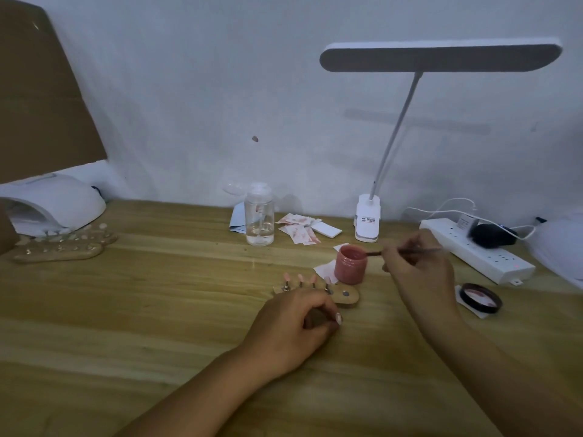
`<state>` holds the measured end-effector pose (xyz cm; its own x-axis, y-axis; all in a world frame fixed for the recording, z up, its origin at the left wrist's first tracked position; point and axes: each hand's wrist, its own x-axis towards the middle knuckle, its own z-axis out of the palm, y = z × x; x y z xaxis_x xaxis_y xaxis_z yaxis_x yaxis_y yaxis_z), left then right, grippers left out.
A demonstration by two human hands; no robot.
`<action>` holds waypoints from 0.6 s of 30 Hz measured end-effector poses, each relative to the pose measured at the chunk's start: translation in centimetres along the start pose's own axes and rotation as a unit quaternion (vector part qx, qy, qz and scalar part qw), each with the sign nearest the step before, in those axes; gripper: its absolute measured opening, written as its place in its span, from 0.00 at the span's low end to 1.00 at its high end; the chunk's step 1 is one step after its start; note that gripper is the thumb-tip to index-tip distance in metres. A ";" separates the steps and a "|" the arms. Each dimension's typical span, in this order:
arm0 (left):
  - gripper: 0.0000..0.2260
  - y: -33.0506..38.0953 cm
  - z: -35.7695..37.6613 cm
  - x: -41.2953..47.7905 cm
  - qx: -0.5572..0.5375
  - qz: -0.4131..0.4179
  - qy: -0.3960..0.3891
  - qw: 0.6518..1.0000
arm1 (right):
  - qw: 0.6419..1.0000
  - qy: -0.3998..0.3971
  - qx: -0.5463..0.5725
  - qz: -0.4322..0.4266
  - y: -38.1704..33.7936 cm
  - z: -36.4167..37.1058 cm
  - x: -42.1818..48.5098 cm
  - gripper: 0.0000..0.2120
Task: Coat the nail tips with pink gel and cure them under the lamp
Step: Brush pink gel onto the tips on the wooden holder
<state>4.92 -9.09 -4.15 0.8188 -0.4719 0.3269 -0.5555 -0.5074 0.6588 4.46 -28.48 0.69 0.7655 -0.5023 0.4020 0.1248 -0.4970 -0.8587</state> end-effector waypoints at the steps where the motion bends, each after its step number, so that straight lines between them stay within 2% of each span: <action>1: 0.05 0.0 0.0 0.0 0.003 -0.001 0.000 1.000 | 0.998 0.004 0.058 0.031 -0.1 -0.5 -0.8 0.06; 4: 0.04 0.1 0.0 0.0 0.005 -0.005 -0.003 1.000 | 0.965 -0.051 0.226 0.126 -0.2 -1.4 -3.0 0.04; 6: 0.05 0.2 0.0 0.1 0.005 -0.005 -0.003 1.000 | 0.935 -0.094 0.300 0.164 -0.2 -1.6 -4.5 0.06; 9: 0.06 0.1 -0.1 0.2 -0.009 -0.011 -0.003 1.000 | 0.945 -0.132 0.269 0.133 -0.1 -1.6 -5.9 0.05; 12: 0.07 0.0 0.0 0.2 -0.025 -0.018 -0.002 1.000 | 0.954 -0.130 0.248 0.103 0.0 -1.4 -6.2 0.05; 18: 0.05 -0.1 0.1 0.4 -0.033 -0.023 0.007 0.999 | 0.955 -0.160 0.229 0.099 -0.3 -1.3 -6.5 0.06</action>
<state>5.35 -9.28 -4.15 0.8457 -0.4381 0.3047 -0.5066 -0.4795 0.7166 -1.39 -25.95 -1.29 0.9475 -0.2753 0.1624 0.1643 -0.0162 -0.9863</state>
